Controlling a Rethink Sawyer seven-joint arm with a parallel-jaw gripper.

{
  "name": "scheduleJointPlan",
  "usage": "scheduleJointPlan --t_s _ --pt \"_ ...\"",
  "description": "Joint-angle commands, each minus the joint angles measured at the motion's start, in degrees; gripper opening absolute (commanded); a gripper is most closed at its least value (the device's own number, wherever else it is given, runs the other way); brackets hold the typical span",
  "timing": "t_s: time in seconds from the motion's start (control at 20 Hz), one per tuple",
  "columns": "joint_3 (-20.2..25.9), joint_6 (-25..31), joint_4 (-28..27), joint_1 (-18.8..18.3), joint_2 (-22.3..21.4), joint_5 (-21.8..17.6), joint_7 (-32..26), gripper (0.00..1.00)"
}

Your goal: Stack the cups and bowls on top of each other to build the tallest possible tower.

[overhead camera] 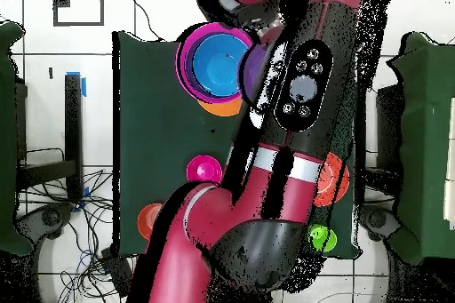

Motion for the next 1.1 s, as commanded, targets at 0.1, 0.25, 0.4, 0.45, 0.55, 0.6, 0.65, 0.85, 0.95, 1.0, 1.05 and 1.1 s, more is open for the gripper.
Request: scheduleJointPlan --t_s 0.1,0.25,0.4,0.45,0.55,0.6,0.65,0.85,0.95,1.0,1.05,1.1 --pt "-16.3 3.4 -2.0 -1.9 2.9 13.3 10.2 0.00" --pt "-24.0 2.4 -2.0 -2.8 3.7 20.3 10.9 0.00" --pt "-30.9 1.9 -1.5 -3.0 3.8 26.9 11.8 0.00" --pt "-33.1 1.6 -1.4 -3.1 3.9 29.1 12.0 0.00" --pt "-37.3 1.4 -1.0 -3.3 3.9 33.0 12.3 0.00" --pt "-39.5 1.3 -0.7 -3.3 3.9 35.0 12.4 0.00" --pt "-41.2 1.1 -0.5 -3.4 3.9 36.6 12.6 0.00" --pt "-45.6 0.9 0.5 -3.4 3.9 40.8 12.5 0.00" --pt "-48.1 1.1 0.7 -3.6 3.7 43.0 11.7 0.00" --pt "-49.0 1.2 0.9 -3.7 3.6 43.8 11.2 0.00" --pt "-49.3 1.3 1.2 -3.7 3.6 44.0 10.9 0.00" --pt "-49.2 1.4 1.5 -3.5 3.7 43.9 10.6 0.00"
